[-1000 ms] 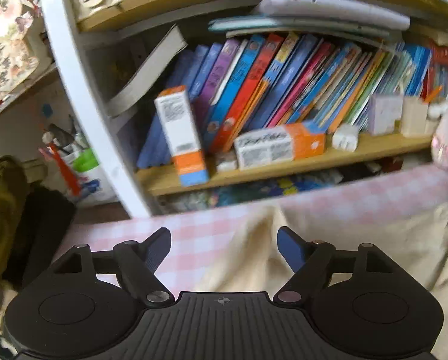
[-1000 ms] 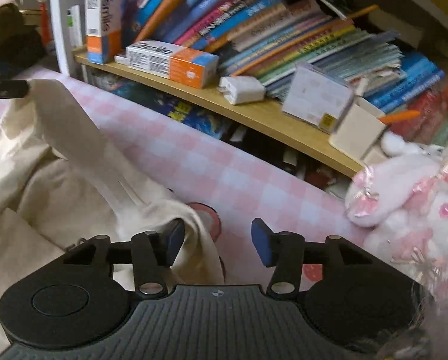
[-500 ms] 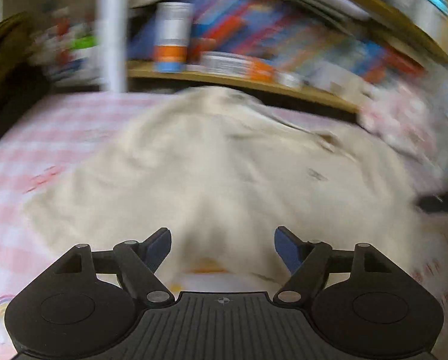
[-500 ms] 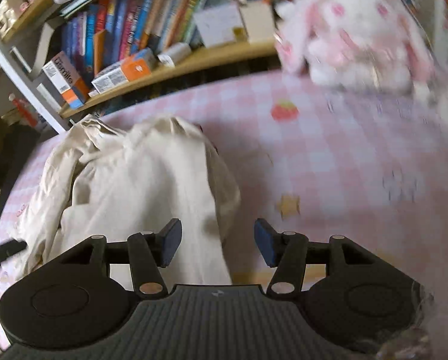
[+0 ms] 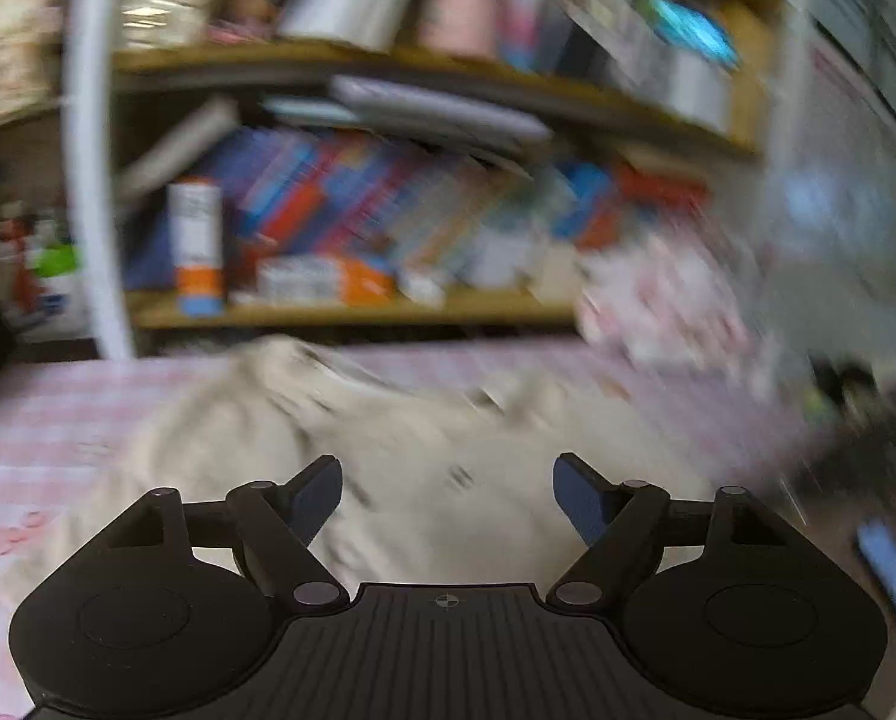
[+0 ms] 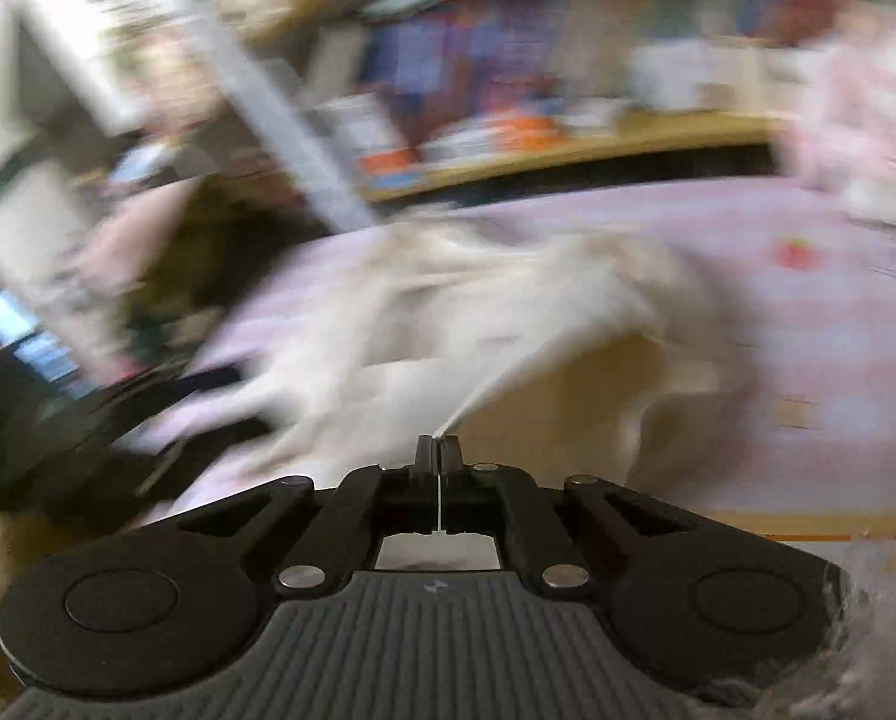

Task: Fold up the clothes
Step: 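Lower the T-shirt onto the mat and open both grippers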

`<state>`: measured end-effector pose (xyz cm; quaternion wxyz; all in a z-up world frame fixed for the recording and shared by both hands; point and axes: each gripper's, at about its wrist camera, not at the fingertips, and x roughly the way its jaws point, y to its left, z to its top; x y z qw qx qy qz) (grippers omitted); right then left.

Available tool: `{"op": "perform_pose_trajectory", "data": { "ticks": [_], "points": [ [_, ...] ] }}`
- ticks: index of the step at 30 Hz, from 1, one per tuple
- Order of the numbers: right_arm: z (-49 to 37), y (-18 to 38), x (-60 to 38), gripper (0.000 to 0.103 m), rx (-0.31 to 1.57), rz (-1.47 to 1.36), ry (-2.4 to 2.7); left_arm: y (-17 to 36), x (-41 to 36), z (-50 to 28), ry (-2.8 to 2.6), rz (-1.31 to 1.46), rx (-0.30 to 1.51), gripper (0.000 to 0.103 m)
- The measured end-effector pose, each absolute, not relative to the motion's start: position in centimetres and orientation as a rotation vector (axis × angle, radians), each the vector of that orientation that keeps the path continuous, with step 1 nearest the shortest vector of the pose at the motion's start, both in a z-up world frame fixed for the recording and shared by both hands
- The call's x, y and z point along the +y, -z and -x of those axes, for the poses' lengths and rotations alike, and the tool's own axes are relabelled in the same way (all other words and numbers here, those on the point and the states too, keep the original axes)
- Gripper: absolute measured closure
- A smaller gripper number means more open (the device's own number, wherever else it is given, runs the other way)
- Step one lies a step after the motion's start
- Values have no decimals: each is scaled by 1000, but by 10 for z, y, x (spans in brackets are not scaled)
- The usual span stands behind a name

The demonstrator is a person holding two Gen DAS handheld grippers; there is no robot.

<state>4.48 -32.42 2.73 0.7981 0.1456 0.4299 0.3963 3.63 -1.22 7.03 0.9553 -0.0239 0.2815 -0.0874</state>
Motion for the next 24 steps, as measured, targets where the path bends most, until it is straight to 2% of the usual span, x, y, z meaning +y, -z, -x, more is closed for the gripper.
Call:
{"op": "perform_pose_trajectory", "data": {
  "ticks": [5,9,11,12,13,17,20,24],
  "points": [
    [-9,-41,-264,102,987,-355,-1342,-90,-15,-32,151,39,512,24],
    [14,-35,-228,99,1079,-253,-1553,-90,-25,-22,139,33,534,24],
    [10,-33,-244,86,1079,-249,-1499,-78,-29,-15,107,20,594,24],
    [6,-33,-258,65,1073,-266,-1466,-72,-31,-11,90,13,626,24],
    [2,-34,-276,56,1063,-290,-1431,-65,-33,-8,73,6,657,24],
    [-24,-30,-349,53,1013,-332,-1134,-37,-35,10,21,16,765,23],
    [-50,-21,-376,52,992,-225,-806,-17,-32,21,-12,20,839,23],
    [-75,-13,-360,51,951,-138,-690,-2,-20,26,-119,22,894,23]
  ]
}}
